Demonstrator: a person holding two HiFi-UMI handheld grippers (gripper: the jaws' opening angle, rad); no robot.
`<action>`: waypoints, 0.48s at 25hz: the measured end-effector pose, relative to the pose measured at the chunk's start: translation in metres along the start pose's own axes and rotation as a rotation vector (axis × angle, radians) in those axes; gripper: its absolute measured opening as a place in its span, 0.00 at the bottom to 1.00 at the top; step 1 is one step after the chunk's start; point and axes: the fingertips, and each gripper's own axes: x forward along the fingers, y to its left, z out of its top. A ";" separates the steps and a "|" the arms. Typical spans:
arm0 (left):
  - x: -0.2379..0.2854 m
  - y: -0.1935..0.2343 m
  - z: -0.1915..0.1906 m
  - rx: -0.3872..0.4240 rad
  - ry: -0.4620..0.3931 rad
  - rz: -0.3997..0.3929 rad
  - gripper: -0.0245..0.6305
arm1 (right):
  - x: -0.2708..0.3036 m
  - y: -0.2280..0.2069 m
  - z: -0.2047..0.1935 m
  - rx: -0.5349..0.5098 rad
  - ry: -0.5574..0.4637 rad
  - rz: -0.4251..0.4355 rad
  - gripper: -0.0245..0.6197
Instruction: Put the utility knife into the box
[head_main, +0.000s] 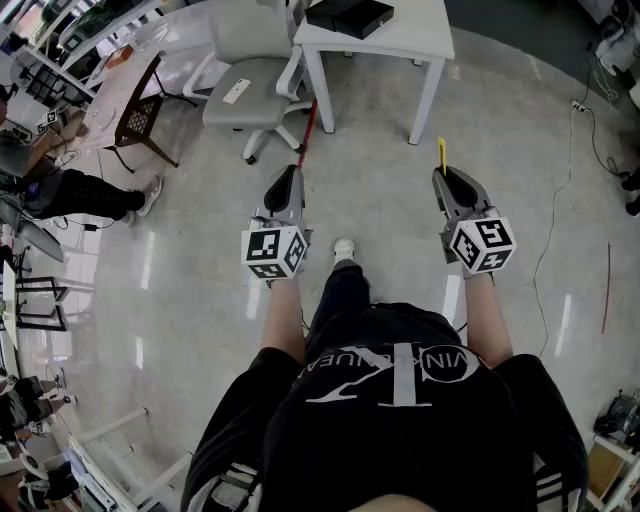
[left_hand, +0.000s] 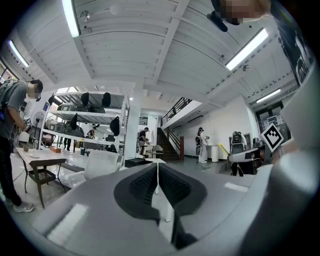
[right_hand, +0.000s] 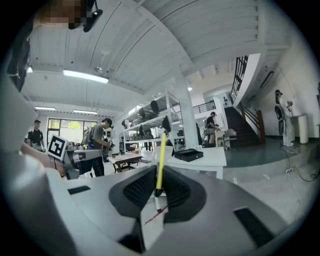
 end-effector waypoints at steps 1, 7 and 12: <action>0.005 0.003 -0.002 0.001 -0.002 -0.003 0.07 | 0.005 -0.003 -0.001 0.000 -0.001 -0.003 0.12; 0.040 0.023 -0.004 0.005 -0.005 -0.019 0.06 | 0.042 -0.019 0.000 -0.002 0.002 -0.014 0.12; 0.072 0.044 -0.006 -0.005 0.000 -0.014 0.06 | 0.074 -0.035 -0.003 0.010 0.020 -0.023 0.12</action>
